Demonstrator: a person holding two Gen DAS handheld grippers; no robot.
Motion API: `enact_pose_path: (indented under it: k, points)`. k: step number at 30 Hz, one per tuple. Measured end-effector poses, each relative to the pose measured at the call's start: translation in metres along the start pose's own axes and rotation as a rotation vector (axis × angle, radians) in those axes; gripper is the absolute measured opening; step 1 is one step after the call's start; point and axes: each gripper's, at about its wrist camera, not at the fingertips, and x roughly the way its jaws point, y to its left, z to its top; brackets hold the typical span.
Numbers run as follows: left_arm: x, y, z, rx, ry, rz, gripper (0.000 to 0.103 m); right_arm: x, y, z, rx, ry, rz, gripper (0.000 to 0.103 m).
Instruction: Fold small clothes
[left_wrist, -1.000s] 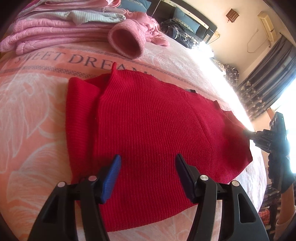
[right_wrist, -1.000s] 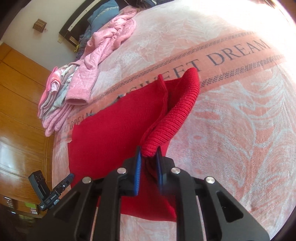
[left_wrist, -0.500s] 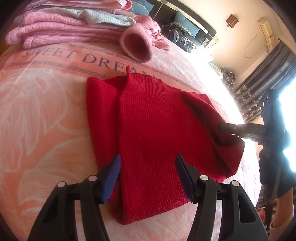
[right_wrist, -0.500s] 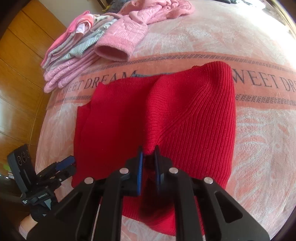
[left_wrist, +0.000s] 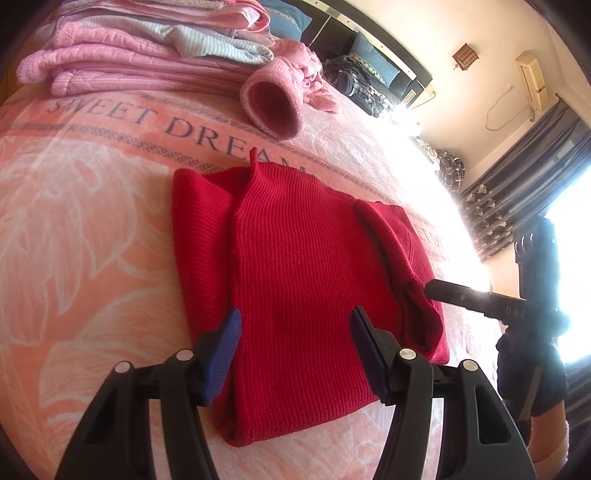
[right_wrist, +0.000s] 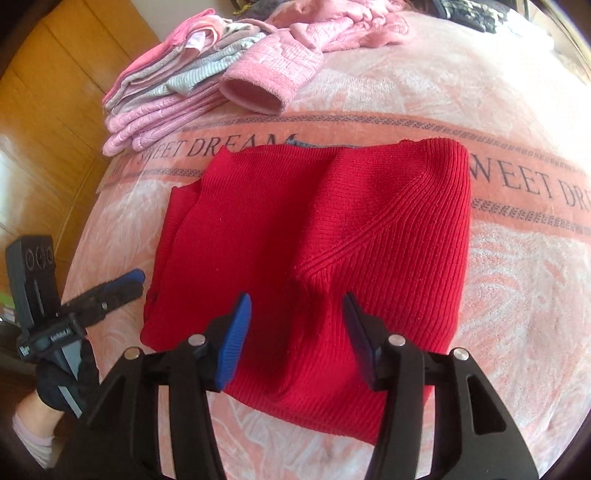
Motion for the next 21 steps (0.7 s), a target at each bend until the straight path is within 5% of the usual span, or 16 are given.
enact_pose_path:
  k: [8, 14, 19, 21]
  points:
    - [0.002, -0.009, 0.009, -0.052, 0.001, -0.036, 0.061, -0.002, 0.022, -0.045, -0.181, 0.063, -0.04, 0.061]
    - [0.01, -0.017, 0.008, -0.076, 0.026, -0.067, 0.061, 0.025, 0.035, -0.054, -0.269, 0.102, -0.16, 0.065]
    - [0.02, -0.025, 0.008, -0.104, 0.05, -0.112, 0.061, 0.039, 0.026, -0.056, -0.28, 0.109, -0.217, 0.042]
    - [0.025, -0.031, 0.007, -0.103, 0.064, -0.125, 0.061, 0.034, 0.017, -0.054, -0.242, 0.1, -0.168, 0.017]
